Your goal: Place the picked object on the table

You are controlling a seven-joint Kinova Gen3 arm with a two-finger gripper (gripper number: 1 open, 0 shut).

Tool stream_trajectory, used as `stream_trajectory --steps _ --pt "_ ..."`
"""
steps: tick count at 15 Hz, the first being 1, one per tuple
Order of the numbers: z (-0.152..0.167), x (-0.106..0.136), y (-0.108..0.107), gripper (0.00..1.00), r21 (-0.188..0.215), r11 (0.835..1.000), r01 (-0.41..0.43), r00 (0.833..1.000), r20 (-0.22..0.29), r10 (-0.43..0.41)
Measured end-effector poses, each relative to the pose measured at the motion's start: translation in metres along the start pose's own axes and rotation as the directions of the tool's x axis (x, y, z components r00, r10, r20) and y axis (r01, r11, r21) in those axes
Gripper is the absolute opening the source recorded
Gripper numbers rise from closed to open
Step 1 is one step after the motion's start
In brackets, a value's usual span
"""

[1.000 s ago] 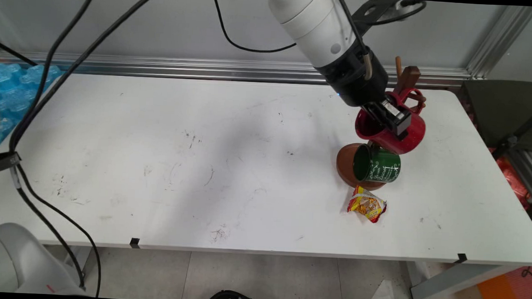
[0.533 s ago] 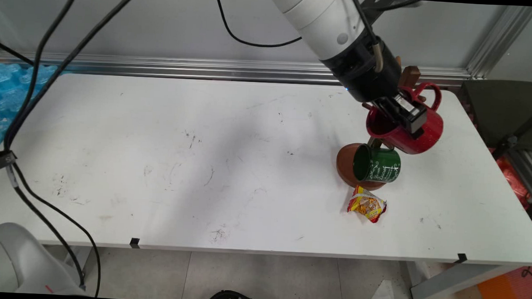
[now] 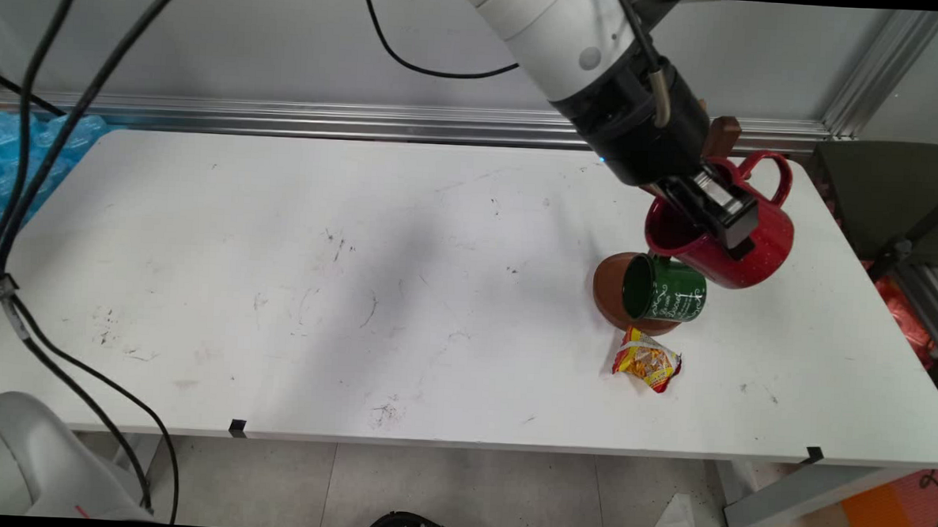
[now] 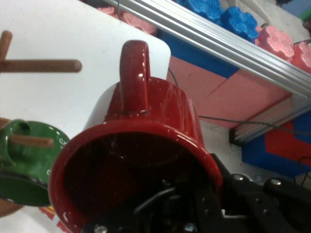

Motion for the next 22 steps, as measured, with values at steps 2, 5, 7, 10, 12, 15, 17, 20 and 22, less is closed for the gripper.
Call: stream_trajectory --steps 2,5,7,10,12,15,17,20,22 --pt "-0.009 -0.006 0.004 0.0 0.005 1.0 -0.009 1.0 0.018 0.009" --pt "-0.028 -0.02 0.004 0.0 0.029 0.999 -0.025 0.998 0.063 0.023" --pt "-0.046 -0.032 0.001 0.0 0.052 0.998 -0.045 0.994 0.101 0.039" --pt "-0.073 -0.048 -0.009 0.0 0.097 0.993 -0.074 0.986 0.157 0.058" --pt "-0.092 -0.058 -0.019 0.0 0.135 0.986 -0.098 0.978 0.198 0.07" --pt "-0.119 -0.071 -0.041 0.0 0.195 0.97 -0.142 0.959 0.269 0.086" --pt "-0.134 -0.08 -0.056 0.0 0.233 0.957 -0.171 0.944 0.317 0.092" --pt "-0.151 -0.095 -0.083 0.0 0.287 0.931 -0.225 0.912 0.398 0.098" --pt "-0.154 -0.103 -0.1 0.0 0.313 0.912 -0.264 0.889 0.446 0.104"
